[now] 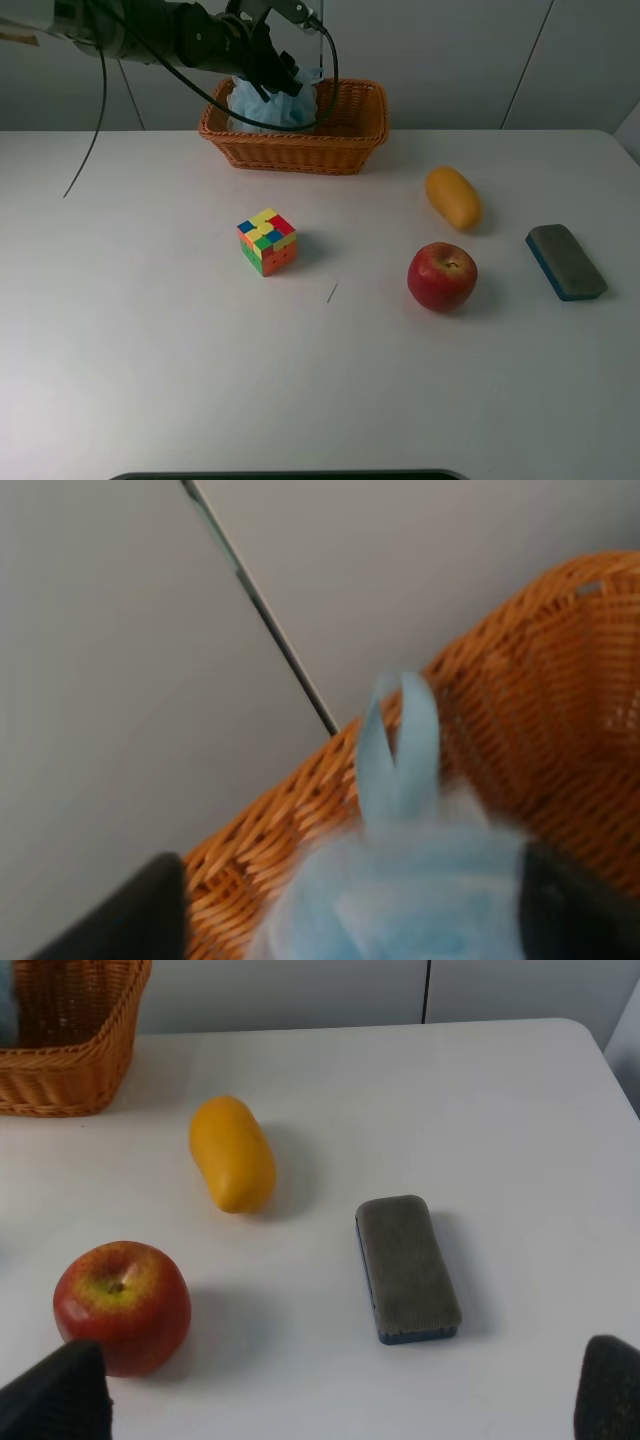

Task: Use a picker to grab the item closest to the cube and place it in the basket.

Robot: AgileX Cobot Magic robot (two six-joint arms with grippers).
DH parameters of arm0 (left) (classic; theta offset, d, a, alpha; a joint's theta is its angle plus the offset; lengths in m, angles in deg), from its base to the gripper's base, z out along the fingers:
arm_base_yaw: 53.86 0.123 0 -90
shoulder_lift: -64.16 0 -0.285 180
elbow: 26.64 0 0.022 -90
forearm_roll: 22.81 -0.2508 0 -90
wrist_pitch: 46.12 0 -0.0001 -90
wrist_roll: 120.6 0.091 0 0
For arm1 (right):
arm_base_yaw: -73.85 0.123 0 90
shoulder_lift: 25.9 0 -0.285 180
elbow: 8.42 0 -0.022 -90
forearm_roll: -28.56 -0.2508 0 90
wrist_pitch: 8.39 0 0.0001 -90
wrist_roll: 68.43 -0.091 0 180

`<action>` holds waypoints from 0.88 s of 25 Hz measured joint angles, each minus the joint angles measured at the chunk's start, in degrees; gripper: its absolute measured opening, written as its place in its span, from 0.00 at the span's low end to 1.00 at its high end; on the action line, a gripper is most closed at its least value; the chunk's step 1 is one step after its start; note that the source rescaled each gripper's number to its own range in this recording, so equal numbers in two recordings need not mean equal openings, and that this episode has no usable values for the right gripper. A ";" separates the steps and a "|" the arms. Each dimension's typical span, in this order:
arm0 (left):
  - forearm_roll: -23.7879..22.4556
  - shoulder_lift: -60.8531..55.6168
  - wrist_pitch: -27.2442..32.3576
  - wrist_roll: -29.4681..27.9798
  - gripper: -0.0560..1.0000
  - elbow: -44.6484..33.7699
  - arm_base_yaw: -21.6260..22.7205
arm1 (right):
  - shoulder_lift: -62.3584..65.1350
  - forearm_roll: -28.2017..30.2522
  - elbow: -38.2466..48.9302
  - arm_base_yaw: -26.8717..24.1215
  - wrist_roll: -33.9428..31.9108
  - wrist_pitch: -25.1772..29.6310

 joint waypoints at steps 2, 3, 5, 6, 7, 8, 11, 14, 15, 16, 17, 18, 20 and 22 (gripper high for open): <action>0.71 0.00 -0.49 -0.50 0.96 0.00 0.00 | 0.00 0.00 0.00 0.00 0.00 0.00; 0.83 -0.16 -0.49 -0.49 0.96 0.10 0.00 | 0.00 0.00 0.00 0.00 0.00 0.00; 0.59 -0.73 0.34 -0.62 0.97 0.10 0.00 | 0.00 0.00 0.00 0.00 0.00 0.00; -0.06 -1.58 1.48 -0.62 0.97 0.10 0.00 | 0.00 0.00 0.00 0.00 0.00 0.00; -0.63 -2.73 2.88 -0.62 0.97 0.10 0.00 | 0.00 0.00 0.00 0.00 0.00 0.00; -1.58 -4.01 5.20 -0.62 0.97 0.10 0.00 | 0.00 0.00 0.00 0.00 0.00 0.00; -5.13 -9.90 16.28 -0.84 0.97 0.10 0.00 | 0.00 0.00 0.00 0.00 0.00 0.00; -12.41 -18.31 30.72 -7.52 0.97 0.10 -0.26 | 0.00 0.00 0.00 0.00 0.00 0.00; -15.15 -21.04 34.52 -10.16 0.97 0.10 -0.37 | 0.00 0.00 0.00 0.00 0.00 0.00; -17.44 -24.50 38.83 -13.28 0.97 0.10 -0.37 | 0.00 0.00 0.00 0.00 0.00 0.00; -19.79 -27.55 42.32 -15.68 0.97 0.10 -0.37 | 0.00 0.00 0.00 0.00 0.00 0.00; -23.03 -31.33 47.07 -17.62 0.97 0.10 -0.37 | 0.00 0.00 0.00 0.00 0.00 0.00; -27.79 -38.58 53.70 -20.24 0.97 0.10 -0.37 | 0.00 0.00 0.00 0.00 0.00 0.00; -32.17 -46.67 61.37 -22.07 0.97 0.11 -0.37 | 0.00 0.00 0.00 0.00 0.00 0.00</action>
